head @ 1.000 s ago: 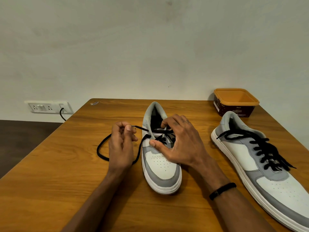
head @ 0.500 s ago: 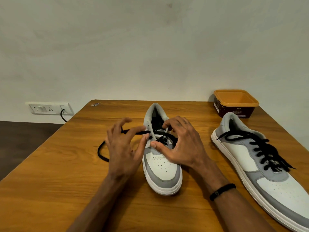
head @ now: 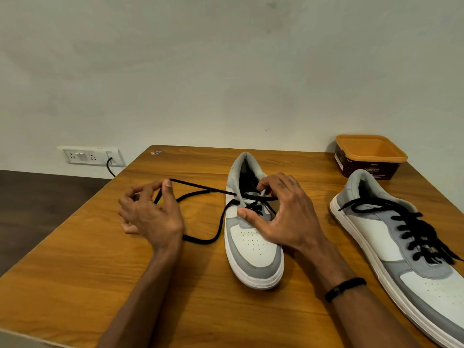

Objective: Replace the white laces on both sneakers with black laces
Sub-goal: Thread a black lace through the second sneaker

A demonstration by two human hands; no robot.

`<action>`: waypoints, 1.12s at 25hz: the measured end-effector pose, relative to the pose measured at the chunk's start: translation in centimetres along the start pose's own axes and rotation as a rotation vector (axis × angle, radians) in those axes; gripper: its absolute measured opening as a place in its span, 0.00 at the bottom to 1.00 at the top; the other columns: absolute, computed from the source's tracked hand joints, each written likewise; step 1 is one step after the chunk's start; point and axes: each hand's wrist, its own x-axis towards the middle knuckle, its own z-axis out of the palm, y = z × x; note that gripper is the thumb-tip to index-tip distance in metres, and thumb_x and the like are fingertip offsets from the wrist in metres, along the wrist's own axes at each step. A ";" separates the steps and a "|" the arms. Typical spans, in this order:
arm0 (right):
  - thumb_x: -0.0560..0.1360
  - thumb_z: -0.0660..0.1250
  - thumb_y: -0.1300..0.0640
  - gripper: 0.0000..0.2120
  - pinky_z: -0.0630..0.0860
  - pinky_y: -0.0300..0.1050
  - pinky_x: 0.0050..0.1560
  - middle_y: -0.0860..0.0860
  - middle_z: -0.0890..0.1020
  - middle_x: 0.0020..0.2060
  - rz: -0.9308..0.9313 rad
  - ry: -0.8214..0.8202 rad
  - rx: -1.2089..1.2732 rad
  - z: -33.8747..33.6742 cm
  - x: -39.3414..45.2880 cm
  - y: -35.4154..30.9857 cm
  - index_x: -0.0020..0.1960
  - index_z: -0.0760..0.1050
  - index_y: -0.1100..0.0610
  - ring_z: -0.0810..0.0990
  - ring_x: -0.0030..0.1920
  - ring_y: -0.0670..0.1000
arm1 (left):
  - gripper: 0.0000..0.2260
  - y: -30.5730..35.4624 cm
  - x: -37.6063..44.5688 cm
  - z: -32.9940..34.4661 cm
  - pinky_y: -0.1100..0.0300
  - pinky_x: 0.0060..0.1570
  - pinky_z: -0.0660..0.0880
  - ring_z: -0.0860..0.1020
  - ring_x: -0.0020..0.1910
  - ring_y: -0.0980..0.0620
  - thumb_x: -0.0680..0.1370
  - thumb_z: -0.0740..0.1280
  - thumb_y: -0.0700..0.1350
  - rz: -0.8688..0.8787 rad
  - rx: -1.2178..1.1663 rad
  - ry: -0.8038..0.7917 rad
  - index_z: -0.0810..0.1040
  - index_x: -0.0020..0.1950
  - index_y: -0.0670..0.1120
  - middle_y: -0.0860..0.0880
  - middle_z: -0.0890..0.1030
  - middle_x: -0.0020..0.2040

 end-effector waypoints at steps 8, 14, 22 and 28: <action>0.72 0.67 0.25 0.31 0.78 0.49 0.52 0.44 0.76 0.51 0.007 -0.001 -0.006 0.1 0.1 0.1 0.57 0.75 0.51 0.74 0.52 0.46 | 0.12 0.8 -2.9 1.3 0.33 0.68 0.65 0.63 0.76 0.44 0.80 0.69 0.58 0.591 0.024 -0.425 0.86 0.60 0.58 0.47 0.70 0.74; 0.72 0.68 0.26 0.31 0.77 0.48 0.52 0.45 0.76 0.52 0.004 -0.004 0.001 0.1 0.0 0.1 0.58 0.75 0.51 0.74 0.52 0.46 | 0.12 -0.6 -1.6 1.5 0.42 0.59 0.73 0.67 0.66 0.51 0.82 0.64 0.54 0.476 -0.024 -0.413 0.83 0.58 0.50 0.48 0.74 0.62; 0.72 0.68 0.26 0.30 0.77 0.47 0.50 0.44 0.76 0.51 0.008 -0.001 0.011 0.0 0.0 -0.1 0.57 0.75 0.50 0.73 0.51 0.45 | 0.11 0.5 -3.2 1.8 0.52 0.59 0.70 0.67 0.65 0.52 0.83 0.66 0.53 0.598 -0.057 -0.517 0.83 0.59 0.50 0.50 0.74 0.62; 0.71 0.68 0.25 0.31 0.77 0.46 0.52 0.43 0.76 0.51 0.013 -0.007 0.000 -0.1 0.0 -0.1 0.58 0.75 0.50 0.73 0.52 0.44 | 0.08 -0.3 -1.4 1.0 0.42 0.56 0.72 0.68 0.61 0.48 0.85 0.66 0.52 0.344 0.003 -0.242 0.81 0.57 0.50 0.48 0.74 0.58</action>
